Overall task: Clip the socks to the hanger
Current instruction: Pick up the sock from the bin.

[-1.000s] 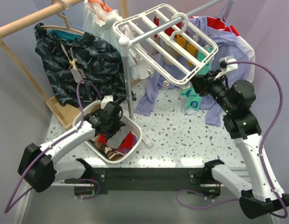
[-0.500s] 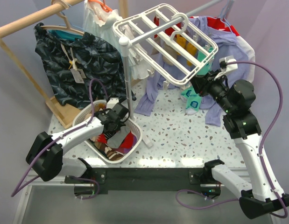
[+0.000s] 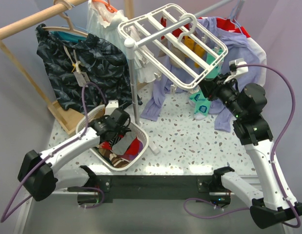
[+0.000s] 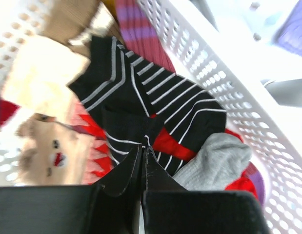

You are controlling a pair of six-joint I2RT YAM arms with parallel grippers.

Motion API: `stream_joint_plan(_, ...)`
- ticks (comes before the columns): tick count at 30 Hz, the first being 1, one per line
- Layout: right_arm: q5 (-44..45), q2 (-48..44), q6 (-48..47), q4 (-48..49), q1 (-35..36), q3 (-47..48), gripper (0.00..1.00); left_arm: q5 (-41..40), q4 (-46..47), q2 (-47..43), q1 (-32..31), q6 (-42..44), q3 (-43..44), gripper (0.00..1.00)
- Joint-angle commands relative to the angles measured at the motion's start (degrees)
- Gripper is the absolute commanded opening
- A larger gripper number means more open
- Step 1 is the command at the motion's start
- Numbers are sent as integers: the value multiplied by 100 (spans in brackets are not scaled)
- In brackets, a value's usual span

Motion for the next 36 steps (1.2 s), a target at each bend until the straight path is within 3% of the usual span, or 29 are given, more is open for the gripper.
stream_joint_plan(1,-94,-46,9,-60,-6,22,6,-440,-145,-675,-22,332,557,0)
stream_joint_plan(7,-85,-46,9,-51,-6,110,6,-64,548,-1686,-22,1500,1225,0)
stream_joint_plan(14,-111,-55,61,-51,2,198,6,1762,1304,-2275,-22,2511,1638,0)
stream_joint_plan(19,-120,-81,131,-51,-7,224,6,3055,2095,-2600,-22,2566,1314,0)
stream_joint_plan(23,-85,-99,237,-51,2,242,6,4118,3182,-2610,-39,2075,771,0)
stream_joint_plan(29,-94,-90,439,-25,-7,224,5,4315,4992,-2233,-522,1626,207,0)
stream_joint_plan(36,-111,-81,852,-7,2,224,5,3568,6823,-1468,-1427,1853,-101,0)
